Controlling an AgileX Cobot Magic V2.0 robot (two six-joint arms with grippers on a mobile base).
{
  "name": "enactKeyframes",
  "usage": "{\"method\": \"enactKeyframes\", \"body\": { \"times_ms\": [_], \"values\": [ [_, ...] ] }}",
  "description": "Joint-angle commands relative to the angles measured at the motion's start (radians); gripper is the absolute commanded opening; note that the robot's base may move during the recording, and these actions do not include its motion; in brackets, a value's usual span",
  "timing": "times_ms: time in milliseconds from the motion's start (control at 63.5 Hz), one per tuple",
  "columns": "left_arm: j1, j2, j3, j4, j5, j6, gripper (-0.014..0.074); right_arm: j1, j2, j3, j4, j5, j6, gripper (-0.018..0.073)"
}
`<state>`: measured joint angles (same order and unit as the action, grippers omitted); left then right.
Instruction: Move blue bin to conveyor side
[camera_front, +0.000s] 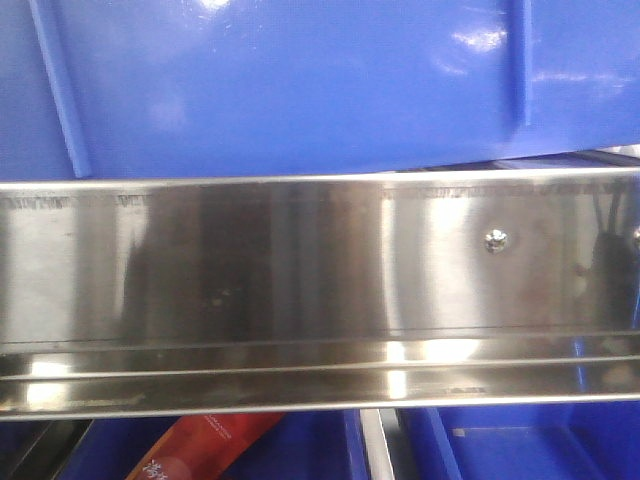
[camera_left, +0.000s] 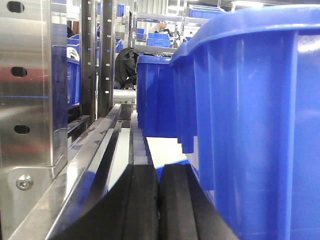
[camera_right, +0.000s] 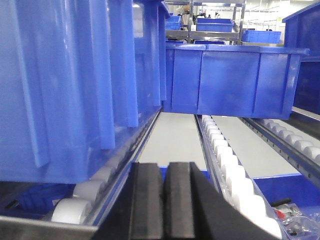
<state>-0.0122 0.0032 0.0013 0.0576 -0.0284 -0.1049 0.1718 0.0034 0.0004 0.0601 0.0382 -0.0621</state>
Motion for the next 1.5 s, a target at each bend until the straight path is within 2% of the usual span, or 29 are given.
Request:
{"method": "enactKeyframes", "body": {
  "times_ms": [0, 850, 960, 1055, 1118, 1149, 1212, 1369, 1480],
  "values": [
    [-0.007, -0.003, -0.001, -0.003, -0.015, 0.001, -0.002, 0.003, -0.003, 0.0, -0.001, -0.025, -0.007, -0.0088],
    [-0.006, -0.003, -0.001, -0.003, -0.026, 0.001, -0.002, 0.003, -0.003, 0.0, -0.001, -0.03, -0.007, -0.0088],
    [-0.006, -0.003, -0.001, -0.003, -0.074, 0.001, -0.002, 0.003, -0.003, 0.0, -0.001, -0.119, -0.007, -0.0088],
    [-0.006, -0.003, -0.001, -0.003, -0.175, 0.001, -0.002, 0.003, -0.003, 0.0, -0.001, -0.31, -0.007, -0.0088],
    [-0.006, -0.003, -0.029, -0.003, -0.189, 0.001, -0.002, 0.003, -0.003, -0.006, -0.001, -0.408, -0.007, -0.0088],
    [-0.006, -0.003, -0.052, -0.003, -0.175, 0.001, -0.002, 0.003, -0.003, -0.03, -0.001, -0.411, -0.007, -0.0088],
    [-0.006, -0.003, -0.113, -0.003, -0.126, 0.001, -0.002, 0.003, -0.003, -0.104, -0.001, -0.351, -0.007, -0.0088],
    [-0.006, 0.018, -0.299, -0.003, 0.035, 0.001, -0.002, 0.003, 0.005, -0.357, -0.001, -0.049, -0.007, -0.0088],
    [-0.006, 0.095, -0.454, -0.003, 0.208, 0.001, -0.002, 0.003, 0.096, -0.541, -0.001, 0.167, -0.007, -0.0088]
  ]
}}
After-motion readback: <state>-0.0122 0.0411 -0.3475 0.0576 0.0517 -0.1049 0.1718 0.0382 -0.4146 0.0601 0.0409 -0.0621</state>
